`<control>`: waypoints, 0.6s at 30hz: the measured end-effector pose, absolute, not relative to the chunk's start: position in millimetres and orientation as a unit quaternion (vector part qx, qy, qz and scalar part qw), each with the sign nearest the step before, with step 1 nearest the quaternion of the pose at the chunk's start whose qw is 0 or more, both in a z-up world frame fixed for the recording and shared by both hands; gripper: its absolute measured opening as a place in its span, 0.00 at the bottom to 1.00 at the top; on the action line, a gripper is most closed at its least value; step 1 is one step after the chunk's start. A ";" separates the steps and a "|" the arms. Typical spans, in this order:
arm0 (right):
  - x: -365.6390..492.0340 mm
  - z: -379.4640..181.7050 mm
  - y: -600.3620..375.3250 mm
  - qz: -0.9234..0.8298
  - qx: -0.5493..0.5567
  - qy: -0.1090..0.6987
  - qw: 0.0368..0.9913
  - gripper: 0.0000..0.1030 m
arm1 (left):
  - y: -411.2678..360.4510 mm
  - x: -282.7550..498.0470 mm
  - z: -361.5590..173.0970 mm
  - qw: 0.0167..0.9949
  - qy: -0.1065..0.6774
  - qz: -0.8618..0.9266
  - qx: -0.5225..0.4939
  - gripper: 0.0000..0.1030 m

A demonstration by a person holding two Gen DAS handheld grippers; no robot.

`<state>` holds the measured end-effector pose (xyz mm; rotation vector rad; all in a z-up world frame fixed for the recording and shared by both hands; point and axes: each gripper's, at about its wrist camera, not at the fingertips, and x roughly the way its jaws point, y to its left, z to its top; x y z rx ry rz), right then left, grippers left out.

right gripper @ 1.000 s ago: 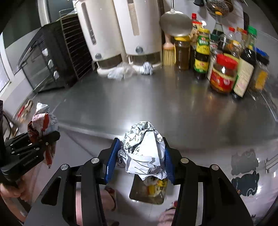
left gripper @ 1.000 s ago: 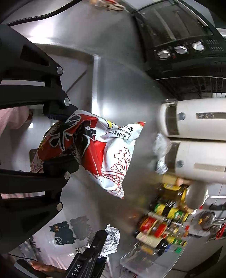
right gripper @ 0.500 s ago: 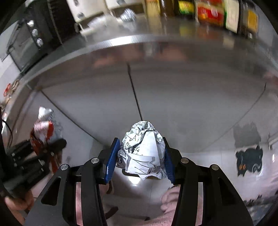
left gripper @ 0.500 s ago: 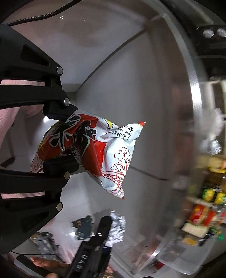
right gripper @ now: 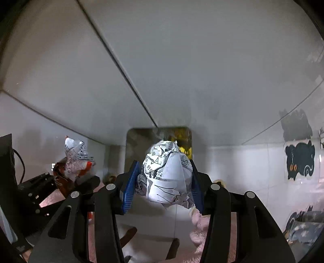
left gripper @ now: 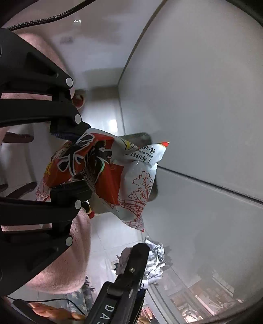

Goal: Collect trash
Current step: 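Carry the snack bag and printed paper down over the trash bin, then open both tools to drop the snack bag and paper into the bin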

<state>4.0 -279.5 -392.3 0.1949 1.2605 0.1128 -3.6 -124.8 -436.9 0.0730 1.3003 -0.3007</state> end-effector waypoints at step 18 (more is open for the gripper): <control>56.8 -459.2 -274.7 0.051 0.098 0.643 0.758 0.50 | -143.0 49.9 -502.5 0.754 0.642 -0.134 0.042 0.33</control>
